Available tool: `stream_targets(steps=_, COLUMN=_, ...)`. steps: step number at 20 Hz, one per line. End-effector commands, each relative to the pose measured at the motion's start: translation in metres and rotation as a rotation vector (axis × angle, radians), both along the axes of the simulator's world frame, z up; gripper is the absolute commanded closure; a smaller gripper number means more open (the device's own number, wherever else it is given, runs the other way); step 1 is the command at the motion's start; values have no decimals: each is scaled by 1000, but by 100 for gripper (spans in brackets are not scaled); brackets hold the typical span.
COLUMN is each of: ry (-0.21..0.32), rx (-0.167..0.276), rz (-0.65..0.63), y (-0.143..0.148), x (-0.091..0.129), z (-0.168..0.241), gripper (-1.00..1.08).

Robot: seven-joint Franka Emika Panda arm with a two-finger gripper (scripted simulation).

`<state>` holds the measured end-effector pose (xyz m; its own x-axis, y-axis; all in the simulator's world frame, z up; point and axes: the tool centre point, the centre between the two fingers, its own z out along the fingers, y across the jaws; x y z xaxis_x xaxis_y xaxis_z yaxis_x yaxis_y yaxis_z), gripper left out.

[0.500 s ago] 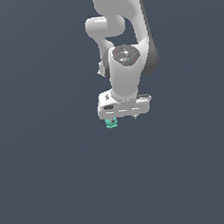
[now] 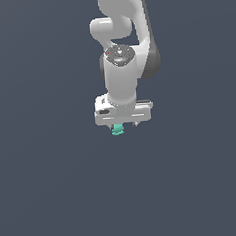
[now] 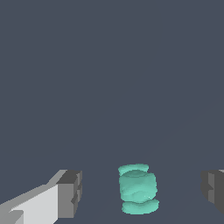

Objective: Pick up the object and move it to a goal position.

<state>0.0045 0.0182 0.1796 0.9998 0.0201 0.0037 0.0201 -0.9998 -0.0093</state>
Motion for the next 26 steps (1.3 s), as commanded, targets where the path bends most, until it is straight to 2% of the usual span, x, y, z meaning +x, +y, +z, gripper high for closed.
stream_targets(steps=1, ry=-4, rx=2, rz=-12, y=-5, x=1, z=2, gripper=-92)
stream_targets(steps=7, ry=-3, rx=1, rz=-7, y=-4, x=-1, z=-1, gripper=-92)
stream_targets(steps=13, ry=-2, rx=-1, rz=7, y=-8, x=-12, z=-15, gripper=-92)
stream_targets(steps=26, ry=2, rx=-8, rz=69, y=-23, x=-71, z=-72, gripper=-92)
